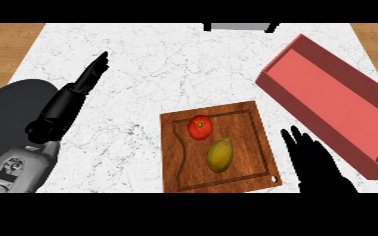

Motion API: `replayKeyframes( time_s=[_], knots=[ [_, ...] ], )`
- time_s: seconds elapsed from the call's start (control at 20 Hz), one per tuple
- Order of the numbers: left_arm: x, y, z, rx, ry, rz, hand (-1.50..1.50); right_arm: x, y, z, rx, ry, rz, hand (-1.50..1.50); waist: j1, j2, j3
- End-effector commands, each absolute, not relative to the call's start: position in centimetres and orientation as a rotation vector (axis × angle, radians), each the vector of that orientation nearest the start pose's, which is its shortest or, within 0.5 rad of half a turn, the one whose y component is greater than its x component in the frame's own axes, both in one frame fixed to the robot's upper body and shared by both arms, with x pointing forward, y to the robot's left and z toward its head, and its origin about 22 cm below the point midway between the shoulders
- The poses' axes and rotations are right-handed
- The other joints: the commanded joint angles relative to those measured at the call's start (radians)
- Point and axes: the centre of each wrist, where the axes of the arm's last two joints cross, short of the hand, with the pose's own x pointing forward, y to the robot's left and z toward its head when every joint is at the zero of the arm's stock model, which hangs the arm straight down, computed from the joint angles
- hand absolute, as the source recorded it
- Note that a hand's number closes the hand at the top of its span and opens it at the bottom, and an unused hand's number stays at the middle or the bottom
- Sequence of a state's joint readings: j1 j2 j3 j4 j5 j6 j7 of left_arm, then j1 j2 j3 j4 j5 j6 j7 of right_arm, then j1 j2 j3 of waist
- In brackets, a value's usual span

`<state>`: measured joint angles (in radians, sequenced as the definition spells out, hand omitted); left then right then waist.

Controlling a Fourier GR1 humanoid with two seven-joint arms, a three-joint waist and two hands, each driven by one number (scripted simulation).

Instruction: Pick the lemon from the cutting board and place it in the cardboard box

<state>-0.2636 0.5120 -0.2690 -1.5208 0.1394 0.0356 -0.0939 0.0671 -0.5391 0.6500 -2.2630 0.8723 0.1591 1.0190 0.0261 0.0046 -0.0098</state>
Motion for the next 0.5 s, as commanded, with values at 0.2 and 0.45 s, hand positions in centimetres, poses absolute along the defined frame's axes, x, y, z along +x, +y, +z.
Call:
replayKeyframes(
  time_s=[0.2,0.45],
  knots=[
    [29.2,26.0,6.1,0.073,-1.751,-0.560,0.00,15.5,-10.0,11.8,-0.969,-0.897,1.063,-1.50,0.009,0.000,0.002],
    [29.9,25.9,7.1,0.095,-1.752,-0.542,0.00,17.0,-6.2,11.9,-0.942,-0.859,1.025,-1.50,-0.013,-0.004,0.006]
  ],
)
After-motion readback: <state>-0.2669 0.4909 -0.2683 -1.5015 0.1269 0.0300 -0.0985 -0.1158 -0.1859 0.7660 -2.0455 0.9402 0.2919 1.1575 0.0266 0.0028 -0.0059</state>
